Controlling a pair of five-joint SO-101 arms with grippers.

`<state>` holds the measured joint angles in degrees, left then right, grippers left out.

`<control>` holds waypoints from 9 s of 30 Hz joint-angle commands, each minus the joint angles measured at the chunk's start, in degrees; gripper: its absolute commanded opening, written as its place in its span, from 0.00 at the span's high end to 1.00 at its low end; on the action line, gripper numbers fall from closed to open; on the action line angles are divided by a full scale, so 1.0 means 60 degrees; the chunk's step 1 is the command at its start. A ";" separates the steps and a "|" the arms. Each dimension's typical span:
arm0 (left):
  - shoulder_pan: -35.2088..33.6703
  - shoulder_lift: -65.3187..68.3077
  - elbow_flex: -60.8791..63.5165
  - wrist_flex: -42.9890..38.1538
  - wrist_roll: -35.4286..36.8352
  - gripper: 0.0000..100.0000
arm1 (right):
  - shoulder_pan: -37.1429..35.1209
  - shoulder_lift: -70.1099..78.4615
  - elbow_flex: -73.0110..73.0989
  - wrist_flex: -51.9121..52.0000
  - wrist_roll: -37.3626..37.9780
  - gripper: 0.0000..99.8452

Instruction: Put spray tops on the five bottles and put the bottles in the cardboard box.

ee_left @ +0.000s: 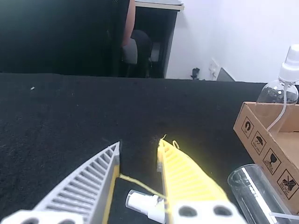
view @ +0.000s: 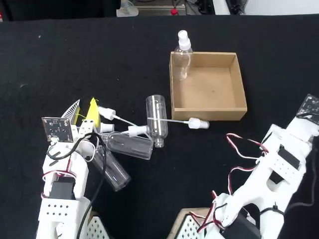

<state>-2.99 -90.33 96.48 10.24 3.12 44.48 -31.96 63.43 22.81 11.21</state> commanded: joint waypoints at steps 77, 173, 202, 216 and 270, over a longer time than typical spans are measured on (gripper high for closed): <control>0.0022 -0.0073 0.0227 0.0000 -0.0073 0.87 | -0.6711 -0.6586 -0.2073 0.8659 0.0469 0.99; 0.0227 1.9912 -1.9597 1.2161 0.5436 0.78 | -1.1399 -1.2872 0.3465 0.4835 0.0454 0.99; 0.0388 2.1319 -2.1824 1.1458 0.5685 0.97 | -1.1399 -1.2872 0.3465 0.4864 0.0454 0.99; -0.0842 2.1289 -2.8125 1.5106 0.5407 0.97 | -1.1414 -1.2872 0.3480 0.4864 0.0454 0.99; 0.3509 0.3619 -1.0513 0.5172 0.2725 0.97 | -1.1429 -1.2872 0.3465 0.4777 -0.1011 0.99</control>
<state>15.30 -61.85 32.66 44.09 20.44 -24.70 -103.08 84.53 51.91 5.58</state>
